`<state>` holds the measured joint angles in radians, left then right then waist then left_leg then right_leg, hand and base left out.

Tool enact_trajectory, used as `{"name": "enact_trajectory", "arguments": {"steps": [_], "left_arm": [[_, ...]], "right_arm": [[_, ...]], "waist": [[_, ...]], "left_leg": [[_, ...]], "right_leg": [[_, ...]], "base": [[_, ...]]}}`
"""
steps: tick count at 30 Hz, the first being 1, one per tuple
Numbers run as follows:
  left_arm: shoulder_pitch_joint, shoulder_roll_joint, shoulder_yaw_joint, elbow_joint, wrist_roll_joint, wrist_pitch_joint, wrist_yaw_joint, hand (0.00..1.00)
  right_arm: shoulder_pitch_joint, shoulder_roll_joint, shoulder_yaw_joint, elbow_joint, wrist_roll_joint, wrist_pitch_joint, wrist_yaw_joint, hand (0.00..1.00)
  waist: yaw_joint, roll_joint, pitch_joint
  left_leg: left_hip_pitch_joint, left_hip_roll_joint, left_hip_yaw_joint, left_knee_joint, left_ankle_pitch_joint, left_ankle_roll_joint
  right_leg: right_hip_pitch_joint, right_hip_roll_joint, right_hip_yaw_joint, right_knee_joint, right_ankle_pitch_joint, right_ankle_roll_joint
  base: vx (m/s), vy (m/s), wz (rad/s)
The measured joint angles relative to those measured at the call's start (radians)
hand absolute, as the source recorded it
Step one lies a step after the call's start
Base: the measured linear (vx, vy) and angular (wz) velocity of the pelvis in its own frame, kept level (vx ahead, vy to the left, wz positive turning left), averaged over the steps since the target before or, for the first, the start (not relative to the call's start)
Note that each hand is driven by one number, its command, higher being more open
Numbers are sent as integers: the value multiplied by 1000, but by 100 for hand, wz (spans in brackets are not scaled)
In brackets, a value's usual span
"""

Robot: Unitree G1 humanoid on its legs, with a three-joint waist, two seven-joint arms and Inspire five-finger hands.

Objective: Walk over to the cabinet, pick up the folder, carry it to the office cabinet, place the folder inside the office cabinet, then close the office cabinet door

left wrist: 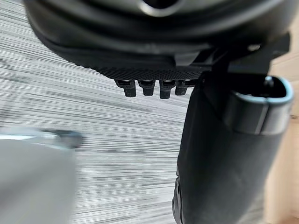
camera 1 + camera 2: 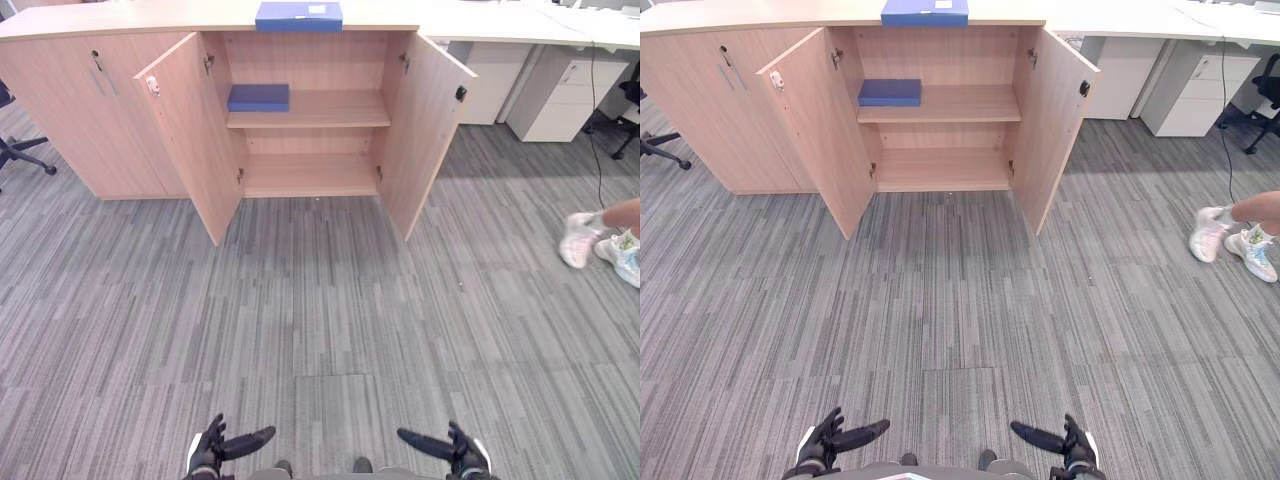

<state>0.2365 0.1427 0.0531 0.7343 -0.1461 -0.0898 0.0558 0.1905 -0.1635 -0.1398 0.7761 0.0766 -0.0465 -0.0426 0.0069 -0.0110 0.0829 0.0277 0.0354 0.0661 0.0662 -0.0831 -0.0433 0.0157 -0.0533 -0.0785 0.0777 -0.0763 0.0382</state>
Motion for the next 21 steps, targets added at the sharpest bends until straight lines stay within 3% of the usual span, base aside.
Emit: {"name": "enact_trajectory", "arguments": {"steps": [12, 17, 19, 21], "left_arm": [[2, 19, 20, -34, 7, -16, -18, 100], [0, 8, 59, -83, 5, -16, -12, 100], [0, 0, 59, -107, -4, -16, -10, 100], [6, -8, 59, -116, -23, -16, -9, 100]], "right_arm": [[-57, -30, -10, -7, -70, -7, 18, 100], [-103, -35, -13, -6, -60, -5, 11, 100], [-114, -47, -13, -6, -57, -3, 5, 100], [-103, -57, -13, -5, -39, 9, -2, 100]], "waist": [[-15, 1, 41], [-11, 8, 67], [-8, 23, 76], [1, 34, 89]], "left_leg": [[53, -5, 37, -46, -18, -16], [-48, 0, 93, 99, -118, 24], [-101, 1, 97, 175, -169, 38], [-105, -12, 102, 237, -244, 64]], "right_leg": [[40, -7, -4, -29, 2, 4], [-21, -15, 26, -11, -19, 36], [-74, -23, 28, 69, -61, 50], [-169, -53, 23, 314, -144, 92]], "base": [[73, 21, -3], [-14, 24, -23], [-18, 61, -12], [33, 124, -5]]}}
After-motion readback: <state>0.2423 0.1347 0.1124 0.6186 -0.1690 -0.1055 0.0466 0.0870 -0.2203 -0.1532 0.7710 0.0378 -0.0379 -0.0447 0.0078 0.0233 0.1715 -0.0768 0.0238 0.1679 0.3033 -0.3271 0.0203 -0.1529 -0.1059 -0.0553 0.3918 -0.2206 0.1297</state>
